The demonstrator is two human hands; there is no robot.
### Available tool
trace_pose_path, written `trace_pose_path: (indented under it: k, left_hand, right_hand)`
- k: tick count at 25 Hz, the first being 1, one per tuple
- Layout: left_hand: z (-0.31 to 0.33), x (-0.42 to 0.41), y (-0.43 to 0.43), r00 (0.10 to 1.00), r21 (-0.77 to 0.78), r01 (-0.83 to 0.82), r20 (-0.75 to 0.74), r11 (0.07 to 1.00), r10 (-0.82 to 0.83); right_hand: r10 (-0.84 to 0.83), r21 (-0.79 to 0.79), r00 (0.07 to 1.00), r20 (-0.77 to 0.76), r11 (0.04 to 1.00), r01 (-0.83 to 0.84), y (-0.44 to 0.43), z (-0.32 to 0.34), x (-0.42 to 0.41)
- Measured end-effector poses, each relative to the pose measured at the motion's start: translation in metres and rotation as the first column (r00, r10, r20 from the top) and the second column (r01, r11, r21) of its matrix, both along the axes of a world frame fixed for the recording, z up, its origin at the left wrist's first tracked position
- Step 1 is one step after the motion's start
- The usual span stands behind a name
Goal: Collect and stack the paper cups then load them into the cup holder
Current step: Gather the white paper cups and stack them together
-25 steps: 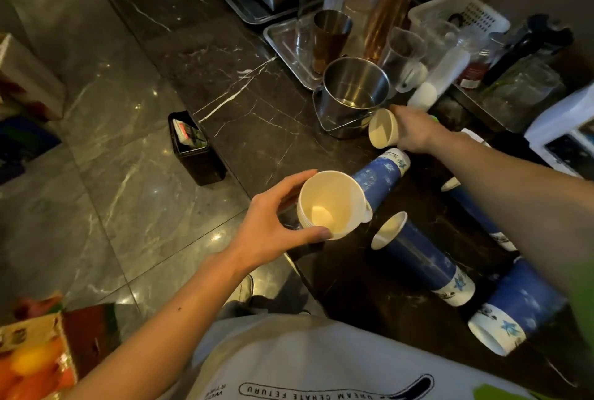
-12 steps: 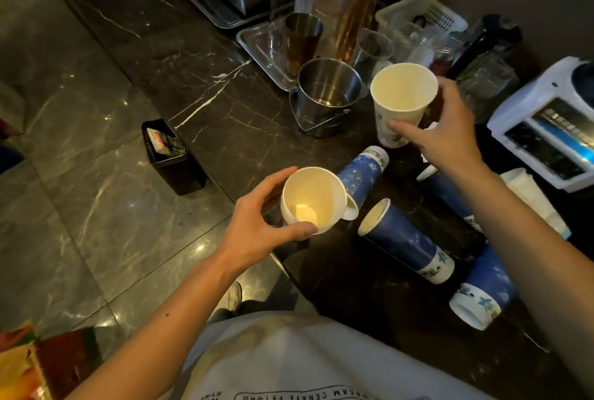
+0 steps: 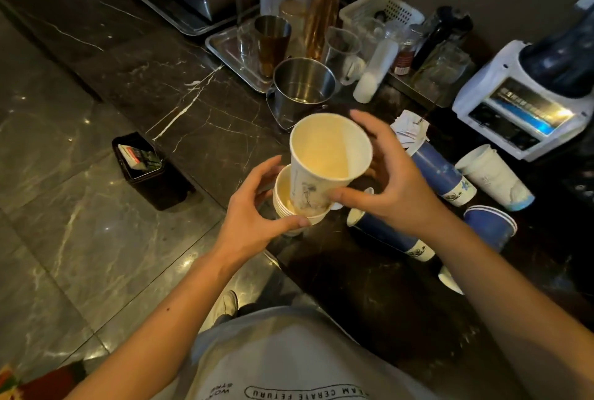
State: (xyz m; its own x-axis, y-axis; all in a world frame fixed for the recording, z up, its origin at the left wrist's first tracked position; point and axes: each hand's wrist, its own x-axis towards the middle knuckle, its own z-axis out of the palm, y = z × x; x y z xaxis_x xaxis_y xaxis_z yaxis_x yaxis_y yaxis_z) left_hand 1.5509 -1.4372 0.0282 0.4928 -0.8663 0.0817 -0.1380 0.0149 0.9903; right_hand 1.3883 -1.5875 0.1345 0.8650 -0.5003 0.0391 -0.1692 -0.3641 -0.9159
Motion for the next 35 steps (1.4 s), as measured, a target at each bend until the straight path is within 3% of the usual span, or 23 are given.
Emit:
trace_pose_path:
  k: [5, 12, 19, 21, 23, 25, 29, 32, 35]
  left_hand:
    - [0.003, 0.002, 0.004, 0.998, -0.045, 0.001, -0.055, 0.999, -0.003]
    - [0.015, -0.004, 0.000, 0.996, -0.068, 0.058, 0.071, 0.996, -0.053]
    - [0.013, -0.007, -0.004, 0.986, -0.051, 0.001, 0.165, 0.999, 0.007]
    - [0.011, -0.004, 0.001, 0.985, -0.045, -0.015, 0.171, 0.999, 0.023]
    - [0.012, -0.009, -0.004, 0.985, -0.041, -0.019, 0.171, 0.999, 0.026]
    - [0.015, -0.010, -0.004, 0.985, -0.019, -0.037, 0.166, 0.999, 0.040]
    - [0.016, -0.014, -0.006, 0.980, 0.000, -0.078, 0.182, 0.997, 0.077]
    - [0.016, -0.018, -0.003, 0.978, 0.002, -0.115, 0.177, 0.993, 0.112]
    - [0.014, -0.025, -0.004, 0.973, 0.005, -0.158, 0.171, 0.987, 0.155]
  right_hand:
    - [0.062, -0.116, 0.963, -0.262, 0.989, -0.095, 0.009, -0.034, -0.005]
    - [-0.001, 0.005, 0.971, -0.237, 1.000, 0.002, 0.017, -0.050, -0.007]
    - [-0.038, 0.065, 0.966, -0.255, 0.996, 0.056, 0.013, -0.052, -0.019]
    - [-0.082, 0.091, 0.968, -0.237, 0.990, 0.106, 0.002, -0.051, -0.026]
    - [-0.230, 0.069, 0.953, -0.197, 0.966, 0.248, -0.025, -0.049, -0.047]
    - [-0.390, 0.021, 0.905, -0.173, 0.917, 0.399, -0.059, -0.051, -0.065]
    - [-0.630, -0.286, 0.741, -0.232, 0.773, 0.567, -0.143, -0.065, -0.101]
    - [-0.756, -0.491, 0.587, -0.288, 0.643, 0.588, -0.204, -0.087, -0.132]
    - [-0.739, -0.559, 0.502, -0.449, 0.670, 0.488, -0.248, -0.105, -0.159]
